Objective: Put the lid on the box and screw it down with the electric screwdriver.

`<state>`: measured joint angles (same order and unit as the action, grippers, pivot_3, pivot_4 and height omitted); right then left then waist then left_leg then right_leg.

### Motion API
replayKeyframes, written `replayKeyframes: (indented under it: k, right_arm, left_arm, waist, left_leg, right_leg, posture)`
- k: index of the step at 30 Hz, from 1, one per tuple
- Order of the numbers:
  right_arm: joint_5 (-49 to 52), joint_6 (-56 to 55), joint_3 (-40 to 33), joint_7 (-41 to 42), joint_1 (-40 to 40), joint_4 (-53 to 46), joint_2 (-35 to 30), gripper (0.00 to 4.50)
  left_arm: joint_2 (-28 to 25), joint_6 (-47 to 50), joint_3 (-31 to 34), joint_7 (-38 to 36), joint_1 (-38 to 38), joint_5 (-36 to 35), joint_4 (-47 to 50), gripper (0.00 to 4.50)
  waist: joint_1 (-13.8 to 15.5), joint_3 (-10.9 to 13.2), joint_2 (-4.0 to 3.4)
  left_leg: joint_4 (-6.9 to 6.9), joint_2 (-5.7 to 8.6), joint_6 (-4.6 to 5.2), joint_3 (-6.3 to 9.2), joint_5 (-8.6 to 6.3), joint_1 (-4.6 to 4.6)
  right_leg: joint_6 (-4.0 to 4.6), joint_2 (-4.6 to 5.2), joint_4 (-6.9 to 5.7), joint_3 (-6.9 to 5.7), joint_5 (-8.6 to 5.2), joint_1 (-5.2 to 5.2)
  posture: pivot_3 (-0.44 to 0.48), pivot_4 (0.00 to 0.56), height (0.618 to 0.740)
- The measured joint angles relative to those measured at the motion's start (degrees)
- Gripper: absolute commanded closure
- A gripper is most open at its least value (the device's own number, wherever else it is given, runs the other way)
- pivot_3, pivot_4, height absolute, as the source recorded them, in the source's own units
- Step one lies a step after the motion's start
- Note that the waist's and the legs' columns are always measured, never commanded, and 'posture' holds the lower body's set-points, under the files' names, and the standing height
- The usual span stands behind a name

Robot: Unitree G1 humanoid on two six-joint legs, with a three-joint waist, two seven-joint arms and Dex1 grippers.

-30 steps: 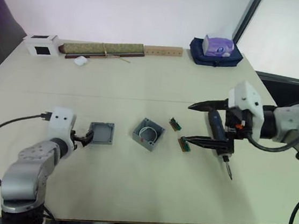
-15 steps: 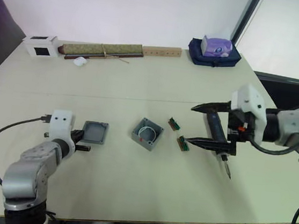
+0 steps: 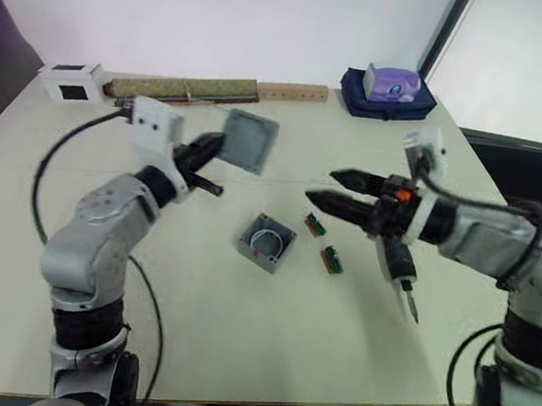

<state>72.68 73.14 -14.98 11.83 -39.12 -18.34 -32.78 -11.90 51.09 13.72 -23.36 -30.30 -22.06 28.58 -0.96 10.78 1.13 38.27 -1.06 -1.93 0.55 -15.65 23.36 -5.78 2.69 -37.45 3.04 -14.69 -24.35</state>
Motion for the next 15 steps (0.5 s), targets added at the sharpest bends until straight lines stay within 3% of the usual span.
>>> replayKeyframes:
  k: [7, 15]
  right_arm:
    - [23.1, -5.8, 2.8, -25.7, 1.8, 1.5, 4.5, 0.0]
    - [33.9, -15.5, 8.0, -36.9, 3.2, 0.1, 4.5, 0.0]
  left_arm:
    - [-1.5, -5.0, -4.1, -1.4, 0.4, -0.7, -2.3, 4.44]
    - [-1.7, -5.4, -5.9, -1.2, 0.4, -2.3, -2.9, 4.44]
  waist:
    - [0.0, 0.0, 0.01]
    - [-0.2, 0.0, 0.0]
  left_leg:
    - [0.05, 0.06, 0.0, -0.04, 0.0, 0.04]
    - [0.04, 0.03, 0.01, -0.02, 0.0, 0.04]
  right_leg:
    - [-0.02, 0.06, 0.03, 0.02, 0.01, 0.01]
    - [-0.02, -0.01, 0.05, 0.01, 0.0, 0.01]
  posture:
    - [0.0, 0.15, 0.74]
    - [0.0, 0.15, 0.74]
